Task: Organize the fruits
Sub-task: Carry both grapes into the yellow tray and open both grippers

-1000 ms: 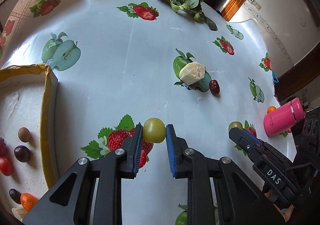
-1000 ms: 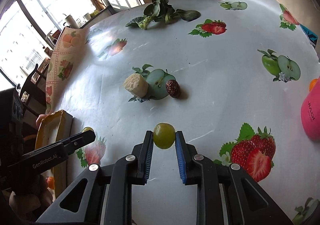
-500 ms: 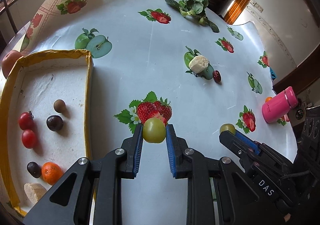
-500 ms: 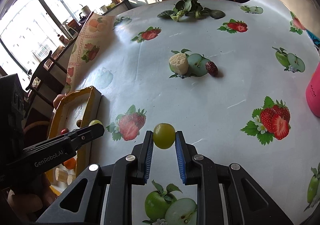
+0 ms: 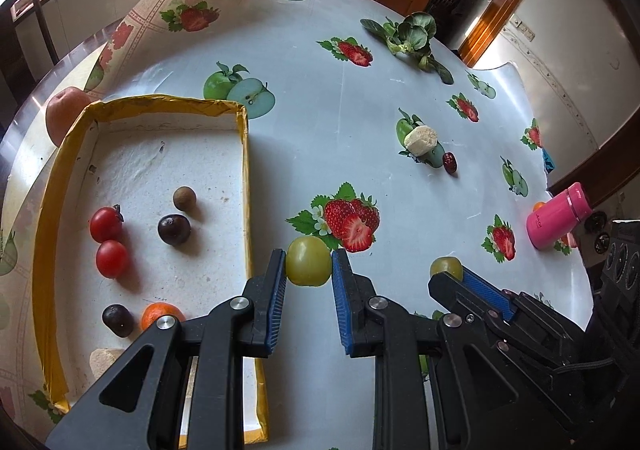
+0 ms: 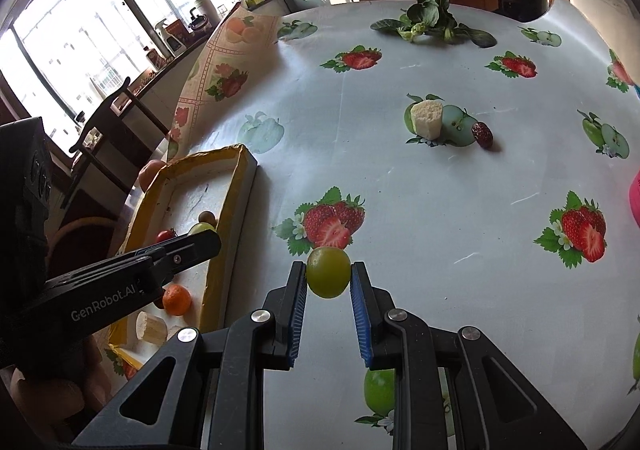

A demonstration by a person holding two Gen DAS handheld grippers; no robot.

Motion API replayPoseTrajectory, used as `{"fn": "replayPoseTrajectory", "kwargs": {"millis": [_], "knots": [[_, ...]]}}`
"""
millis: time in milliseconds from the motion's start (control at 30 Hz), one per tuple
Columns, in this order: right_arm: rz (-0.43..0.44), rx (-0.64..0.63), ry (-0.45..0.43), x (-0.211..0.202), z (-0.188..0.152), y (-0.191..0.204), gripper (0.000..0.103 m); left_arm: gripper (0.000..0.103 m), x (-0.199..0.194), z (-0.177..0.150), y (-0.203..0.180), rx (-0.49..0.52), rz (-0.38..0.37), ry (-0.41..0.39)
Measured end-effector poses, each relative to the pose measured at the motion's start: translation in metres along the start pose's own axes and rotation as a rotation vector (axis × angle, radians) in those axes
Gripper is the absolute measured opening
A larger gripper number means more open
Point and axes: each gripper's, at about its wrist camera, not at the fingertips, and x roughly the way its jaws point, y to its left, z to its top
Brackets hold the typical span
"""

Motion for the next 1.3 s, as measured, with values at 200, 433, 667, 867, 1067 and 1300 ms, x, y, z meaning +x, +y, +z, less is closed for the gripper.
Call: {"fn": "replayPoseTrajectory", "kwargs": {"millis": [200,433,667,867,1067,1300], "knots": [[0.015,-0.03,0.002,0.002,0.001,0.02,0.022,0.02,-0.007,-0.003,0.018,-0.03,0.01,-0.006],[0.029,-0.05,0.009,0.007,0.002,0.036,0.022,0.02,-0.011,-0.004,0.035,-0.057,0.016,-0.011],[0.044,-0.073,0.012,0.015,0.007,0.053,0.022,0.02,-0.012,-0.001,0.051,-0.077,0.028,-0.013],[0.061,-0.09,0.016,0.024,0.014,0.067,0.022,0.02,-0.011,0.001,0.066,-0.096,0.04,-0.01],[0.077,-0.11,0.027,0.037,0.022,0.083,0.022,0.02,-0.01,0.004,0.083,-0.12,0.054,-0.009],[0.098,-0.139,0.042,0.053,0.031,0.102,0.022,0.02,-0.008,0.009,0.101,-0.143,0.072,-0.008]]}}
